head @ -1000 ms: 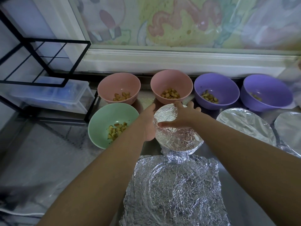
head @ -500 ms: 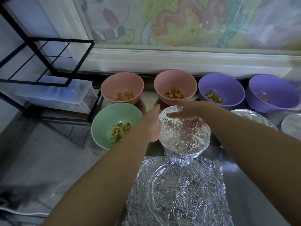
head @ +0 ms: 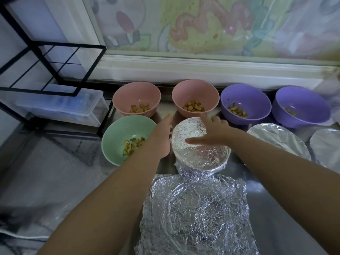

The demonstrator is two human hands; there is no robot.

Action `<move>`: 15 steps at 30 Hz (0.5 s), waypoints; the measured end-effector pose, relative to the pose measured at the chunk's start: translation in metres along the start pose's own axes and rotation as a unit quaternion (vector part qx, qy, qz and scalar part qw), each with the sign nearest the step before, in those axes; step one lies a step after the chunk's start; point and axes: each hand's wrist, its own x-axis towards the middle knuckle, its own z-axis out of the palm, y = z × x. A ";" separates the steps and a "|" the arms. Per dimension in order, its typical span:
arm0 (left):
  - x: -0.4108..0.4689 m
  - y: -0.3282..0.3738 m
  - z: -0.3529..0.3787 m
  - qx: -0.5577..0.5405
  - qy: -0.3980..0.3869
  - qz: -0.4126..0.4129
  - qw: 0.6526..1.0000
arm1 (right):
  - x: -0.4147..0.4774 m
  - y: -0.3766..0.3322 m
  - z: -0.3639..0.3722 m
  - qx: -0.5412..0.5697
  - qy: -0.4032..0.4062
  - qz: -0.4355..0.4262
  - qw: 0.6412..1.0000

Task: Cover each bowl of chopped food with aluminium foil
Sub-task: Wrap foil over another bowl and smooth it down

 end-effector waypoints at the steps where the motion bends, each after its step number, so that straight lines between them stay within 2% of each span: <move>1: -0.003 -0.007 -0.003 0.014 0.010 0.013 1.000 | -0.005 -0.007 0.007 -0.009 0.027 -0.013 1.000; 4: -0.008 -0.043 -0.017 0.062 0.001 0.060 0.996 | -0.003 -0.023 0.023 -0.038 0.045 -0.041 0.997; 7: -0.018 -0.079 -0.025 0.020 0.074 0.068 0.995 | 0.001 -0.027 0.026 -0.059 0.024 -0.032 0.997; 10: -0.030 -0.103 -0.027 -0.047 0.108 -0.042 0.992 | 0.002 -0.027 0.020 -0.053 0.004 -0.027 0.998; 12: -0.033 -0.111 -0.026 -0.099 0.085 -0.108 0.986 | 0.002 -0.029 0.017 -0.049 -0.004 -0.024 0.999; 15: -0.034 -0.114 -0.022 -0.163 0.034 -0.135 0.977 | 0.001 -0.030 0.018 -0.056 -0.006 -0.023 0.998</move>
